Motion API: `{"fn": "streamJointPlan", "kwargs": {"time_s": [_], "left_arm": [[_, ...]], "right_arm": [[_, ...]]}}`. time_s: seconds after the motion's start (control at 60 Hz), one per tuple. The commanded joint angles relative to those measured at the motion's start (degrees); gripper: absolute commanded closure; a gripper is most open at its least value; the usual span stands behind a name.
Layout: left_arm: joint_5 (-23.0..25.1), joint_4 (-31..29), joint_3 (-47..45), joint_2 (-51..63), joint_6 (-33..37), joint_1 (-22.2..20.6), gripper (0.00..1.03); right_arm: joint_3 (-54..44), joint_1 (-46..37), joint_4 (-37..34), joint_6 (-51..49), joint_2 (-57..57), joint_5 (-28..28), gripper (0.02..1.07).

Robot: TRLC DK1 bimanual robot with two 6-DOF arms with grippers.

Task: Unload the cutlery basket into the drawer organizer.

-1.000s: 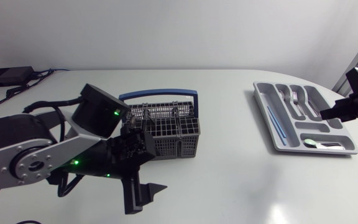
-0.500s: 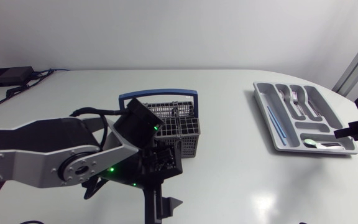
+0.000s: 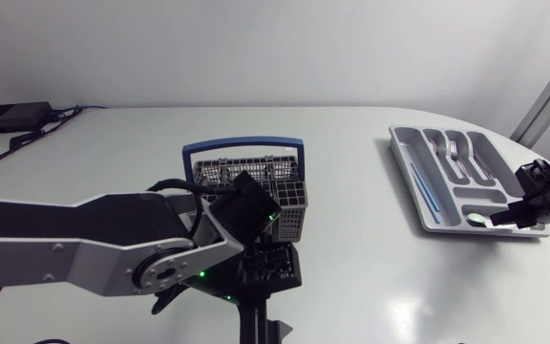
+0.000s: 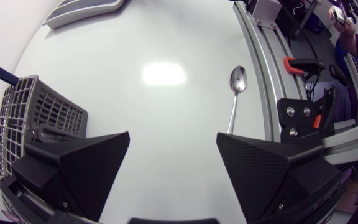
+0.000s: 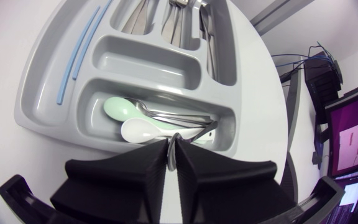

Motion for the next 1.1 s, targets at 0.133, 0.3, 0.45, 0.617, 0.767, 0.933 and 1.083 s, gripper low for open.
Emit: {"fn": "streamJointPlan", "kwargs": {"time_s": [0.133, 0.3, 0.45, 0.617, 0.767, 0.933, 1.083], "left_arm": [[0.23, 0.32, 2.38, 3.5, -1.6, -1.79, 0.08], [0.23, 0.32, 2.91, 4.56, -1.51, -3.37, 0.08], [0.23, 0.41, 3.0, 6.14, -1.43, -4.6, 0.08], [0.23, 0.41, 3.88, 7.37, -1.6, -6.53, 0.09], [0.23, 0.32, 5.55, 9.75, -3.1, -8.64, 0.12], [0.23, 0.23, 6.86, 12.03, -4.33, -11.1, 0.12], [0.23, -0.12, 7.39, 13.35, -5.12, -12.69, 0.12]], "right_arm": [[0.0, 1.39, 1.11, 1.58, 1.02, 0.51, 0.28], [-0.79, 2.09, 0.84, 2.46, -0.56, -0.37, 0.11], [-2.02, 2.09, 0.49, 3.25, -2.59, -1.95, 0.08], [-4.04, 2.88, 0.4, 3.86, -4.96, -2.48, 0.08], [-4.83, 3.41, 0.32, 4.65, -6.37, -2.65, 0.08], [-5.45, 3.5, 0.32, 5.53, -7.68, -2.92, 0.07], [-5.62, 3.76, 0.32, 6.41, -9.35, -3.44, 0.07]]}}
